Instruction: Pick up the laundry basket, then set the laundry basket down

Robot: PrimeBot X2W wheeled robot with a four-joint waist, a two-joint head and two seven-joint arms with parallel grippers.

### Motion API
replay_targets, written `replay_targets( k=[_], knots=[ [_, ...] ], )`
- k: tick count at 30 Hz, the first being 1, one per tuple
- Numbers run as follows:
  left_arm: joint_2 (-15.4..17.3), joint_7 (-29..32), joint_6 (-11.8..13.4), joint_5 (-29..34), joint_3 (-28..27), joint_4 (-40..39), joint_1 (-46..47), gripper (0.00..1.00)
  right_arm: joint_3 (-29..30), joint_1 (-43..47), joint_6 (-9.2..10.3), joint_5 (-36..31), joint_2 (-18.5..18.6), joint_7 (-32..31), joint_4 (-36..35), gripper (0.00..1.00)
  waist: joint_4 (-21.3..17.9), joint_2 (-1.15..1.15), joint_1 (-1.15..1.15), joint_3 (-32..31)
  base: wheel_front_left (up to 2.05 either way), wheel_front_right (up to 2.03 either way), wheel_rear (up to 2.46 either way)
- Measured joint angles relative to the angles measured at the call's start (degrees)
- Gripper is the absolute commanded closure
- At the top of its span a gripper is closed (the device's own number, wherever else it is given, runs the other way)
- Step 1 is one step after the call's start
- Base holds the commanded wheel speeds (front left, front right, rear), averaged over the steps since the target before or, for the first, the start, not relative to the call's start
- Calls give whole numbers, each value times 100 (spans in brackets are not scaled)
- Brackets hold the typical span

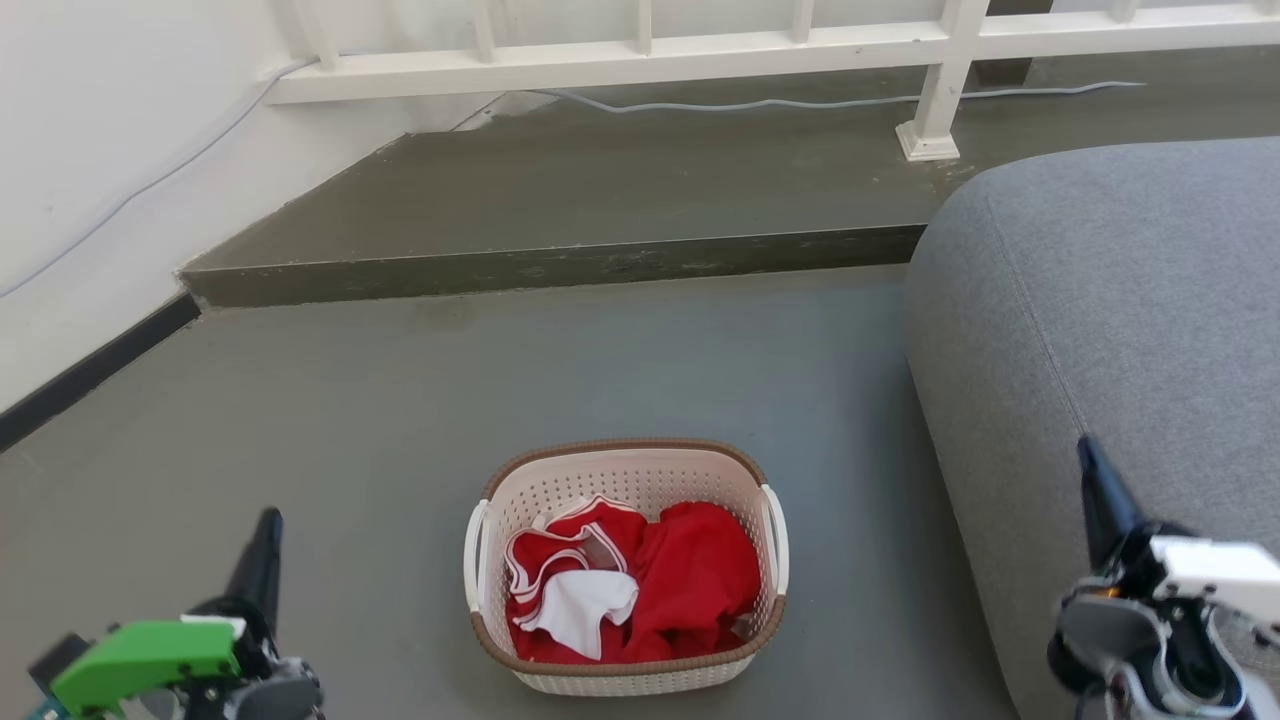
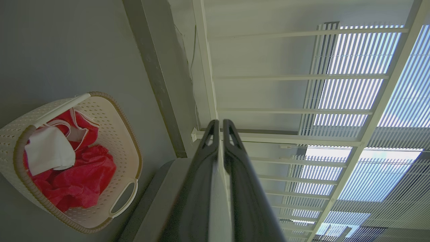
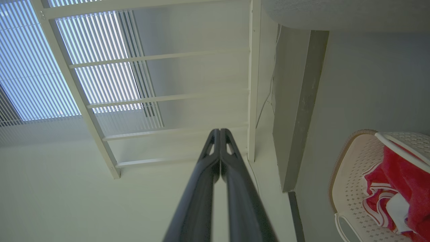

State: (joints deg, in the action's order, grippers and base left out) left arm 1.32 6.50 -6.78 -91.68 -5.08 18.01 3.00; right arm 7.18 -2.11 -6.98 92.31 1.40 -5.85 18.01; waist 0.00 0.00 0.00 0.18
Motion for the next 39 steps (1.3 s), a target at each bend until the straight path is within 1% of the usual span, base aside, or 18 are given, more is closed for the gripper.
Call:
replay_targets(
  k=[1,4,14,19,24,29,34,39],
  knots=[
    [-40,0,0,0,1,62,-34,0,-5,62,1,0,-26,0,69,0,0,0,0,0,0,0,0],
    [-70,-9,0,0,15,147,-98,0,-12,173,2,-1,-81,2,126,0,0,0,0,2,0,0,0],
    [-63,-157,0,35,144,-22,-95,0,-104,159,3,-73,-81,78,-47,0,-1,0,0,23,0,0,0],
    [-35,-289,0,278,216,-97,-91,0,-215,147,3,-212,-73,136,-164,0,-2,0,0,39,0,0,0],
    [-13,-390,0,441,333,-185,-82,0,-318,138,3,-428,27,249,-285,0,-5,0,0,52,0,0,0],
    [107,-506,0,784,481,-231,-73,0,-467,126,3,-657,71,388,-388,0,-12,0,0,69,0,0,0],
    [191,-614,0,1199,628,-290,-63,0,-662,94,2,-968,196,536,-471,0,-18,0,0,89,0,0,0],
    [288,-716,0,1670,739,-307,-59,0,-814,15,2,-1402,296,684,-534,0,-23,0,0,105,0,0,0]
  ],
)
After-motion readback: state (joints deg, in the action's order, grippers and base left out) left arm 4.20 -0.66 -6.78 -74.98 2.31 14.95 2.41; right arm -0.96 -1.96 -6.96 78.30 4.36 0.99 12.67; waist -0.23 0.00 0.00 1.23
